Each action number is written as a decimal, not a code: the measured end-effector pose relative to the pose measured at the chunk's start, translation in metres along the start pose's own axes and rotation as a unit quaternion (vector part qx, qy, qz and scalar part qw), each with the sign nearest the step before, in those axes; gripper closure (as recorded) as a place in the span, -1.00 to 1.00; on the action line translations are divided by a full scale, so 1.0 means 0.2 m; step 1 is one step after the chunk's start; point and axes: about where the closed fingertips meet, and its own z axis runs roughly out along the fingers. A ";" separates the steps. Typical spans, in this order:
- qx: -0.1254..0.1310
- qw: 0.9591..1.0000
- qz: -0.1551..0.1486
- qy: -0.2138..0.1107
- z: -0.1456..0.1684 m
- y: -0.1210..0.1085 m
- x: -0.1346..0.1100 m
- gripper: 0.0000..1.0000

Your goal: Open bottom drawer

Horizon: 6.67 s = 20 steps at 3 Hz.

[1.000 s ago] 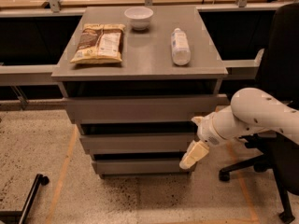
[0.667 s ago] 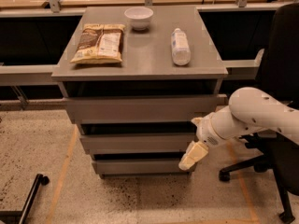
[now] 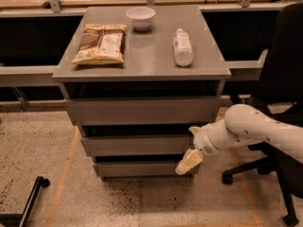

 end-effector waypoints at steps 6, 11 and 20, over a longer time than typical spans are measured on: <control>-0.023 1.000 -0.003 -0.009 0.57 -0.19 0.53 -1.00; 0.041 0.987 0.104 -0.115 1.04 -0.38 0.96 -1.00; -0.031 0.980 0.153 -0.122 1.65 -0.66 1.01 -0.47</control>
Offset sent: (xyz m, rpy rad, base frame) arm 0.0192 -0.0017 -0.0386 0.0025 -0.0175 0.0231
